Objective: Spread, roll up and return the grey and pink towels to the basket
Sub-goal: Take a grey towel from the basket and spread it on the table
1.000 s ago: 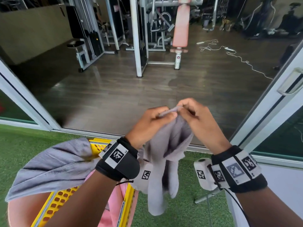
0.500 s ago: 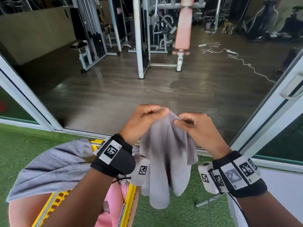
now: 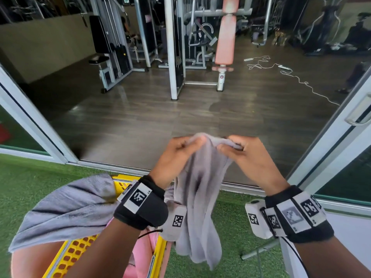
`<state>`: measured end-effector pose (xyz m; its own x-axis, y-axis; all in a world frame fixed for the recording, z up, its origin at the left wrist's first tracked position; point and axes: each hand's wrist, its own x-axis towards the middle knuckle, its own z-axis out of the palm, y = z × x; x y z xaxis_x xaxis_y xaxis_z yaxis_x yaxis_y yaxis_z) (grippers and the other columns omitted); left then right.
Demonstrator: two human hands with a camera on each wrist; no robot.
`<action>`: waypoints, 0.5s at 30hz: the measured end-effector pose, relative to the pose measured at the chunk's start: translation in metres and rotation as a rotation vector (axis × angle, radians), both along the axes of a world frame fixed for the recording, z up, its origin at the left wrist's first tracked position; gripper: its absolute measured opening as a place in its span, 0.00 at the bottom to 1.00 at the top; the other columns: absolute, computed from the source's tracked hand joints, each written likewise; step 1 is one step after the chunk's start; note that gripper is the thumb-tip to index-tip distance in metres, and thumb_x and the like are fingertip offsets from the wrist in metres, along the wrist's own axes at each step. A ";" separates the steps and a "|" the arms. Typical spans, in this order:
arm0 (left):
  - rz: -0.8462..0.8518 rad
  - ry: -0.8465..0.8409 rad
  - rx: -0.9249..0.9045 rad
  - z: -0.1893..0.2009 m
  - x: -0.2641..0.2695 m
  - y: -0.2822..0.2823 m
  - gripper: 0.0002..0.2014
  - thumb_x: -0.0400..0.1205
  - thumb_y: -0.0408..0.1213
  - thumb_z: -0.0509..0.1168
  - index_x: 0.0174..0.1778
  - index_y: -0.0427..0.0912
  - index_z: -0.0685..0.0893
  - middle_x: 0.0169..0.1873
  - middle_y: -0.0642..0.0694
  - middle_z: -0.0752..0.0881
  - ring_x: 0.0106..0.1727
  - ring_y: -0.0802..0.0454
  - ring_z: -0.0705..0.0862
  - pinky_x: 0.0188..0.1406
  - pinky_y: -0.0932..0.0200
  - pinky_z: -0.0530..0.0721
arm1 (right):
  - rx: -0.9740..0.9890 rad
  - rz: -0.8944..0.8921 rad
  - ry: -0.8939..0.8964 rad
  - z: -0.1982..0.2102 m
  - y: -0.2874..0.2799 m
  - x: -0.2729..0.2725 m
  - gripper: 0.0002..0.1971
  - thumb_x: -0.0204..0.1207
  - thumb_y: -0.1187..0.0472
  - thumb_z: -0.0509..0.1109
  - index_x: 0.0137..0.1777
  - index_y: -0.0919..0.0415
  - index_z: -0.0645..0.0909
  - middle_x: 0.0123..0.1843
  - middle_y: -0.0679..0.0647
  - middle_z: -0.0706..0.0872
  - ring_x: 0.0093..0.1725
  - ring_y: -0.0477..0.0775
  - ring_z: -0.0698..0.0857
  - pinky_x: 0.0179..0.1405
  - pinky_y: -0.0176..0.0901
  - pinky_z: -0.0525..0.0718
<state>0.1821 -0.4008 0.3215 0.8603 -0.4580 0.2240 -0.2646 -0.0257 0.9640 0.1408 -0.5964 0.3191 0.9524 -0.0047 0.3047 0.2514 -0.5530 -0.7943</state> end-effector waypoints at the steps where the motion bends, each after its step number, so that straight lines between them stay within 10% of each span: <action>1: -0.164 -0.015 0.097 0.002 -0.008 -0.002 0.10 0.83 0.40 0.68 0.38 0.39 0.84 0.35 0.47 0.79 0.39 0.54 0.75 0.37 0.47 0.76 | 0.086 0.011 -0.041 0.008 0.001 0.000 0.07 0.77 0.62 0.74 0.38 0.53 0.86 0.34 0.39 0.87 0.36 0.42 0.83 0.40 0.37 0.79; 5: -0.107 -0.074 0.138 0.001 -0.013 -0.012 0.14 0.83 0.39 0.67 0.33 0.39 0.79 0.31 0.50 0.73 0.34 0.55 0.70 0.33 0.55 0.70 | 0.384 0.021 -0.055 0.016 0.010 0.007 0.08 0.74 0.67 0.76 0.52 0.58 0.88 0.44 0.52 0.93 0.44 0.46 0.89 0.47 0.36 0.84; 9: 0.020 0.016 -0.093 0.002 -0.004 -0.009 0.12 0.87 0.36 0.62 0.51 0.30 0.86 0.44 0.44 0.87 0.46 0.52 0.81 0.49 0.54 0.80 | 0.588 0.035 0.044 -0.001 0.019 0.003 0.04 0.75 0.68 0.75 0.48 0.66 0.89 0.46 0.62 0.92 0.46 0.53 0.88 0.51 0.56 0.88; 12: -0.138 -0.078 0.090 -0.003 -0.009 -0.008 0.10 0.85 0.45 0.63 0.41 0.47 0.85 0.35 0.55 0.79 0.39 0.60 0.74 0.40 0.61 0.73 | 0.530 0.117 -0.032 0.007 0.016 0.003 0.07 0.74 0.70 0.75 0.51 0.64 0.90 0.44 0.56 0.93 0.45 0.48 0.88 0.50 0.40 0.84; 15: -0.147 -0.113 0.249 -0.008 -0.005 -0.005 0.31 0.80 0.64 0.61 0.45 0.33 0.86 0.36 0.49 0.74 0.39 0.55 0.71 0.41 0.54 0.71 | 0.441 0.199 0.010 0.010 0.017 0.003 0.12 0.72 0.69 0.77 0.55 0.63 0.85 0.37 0.55 0.90 0.35 0.45 0.84 0.38 0.31 0.80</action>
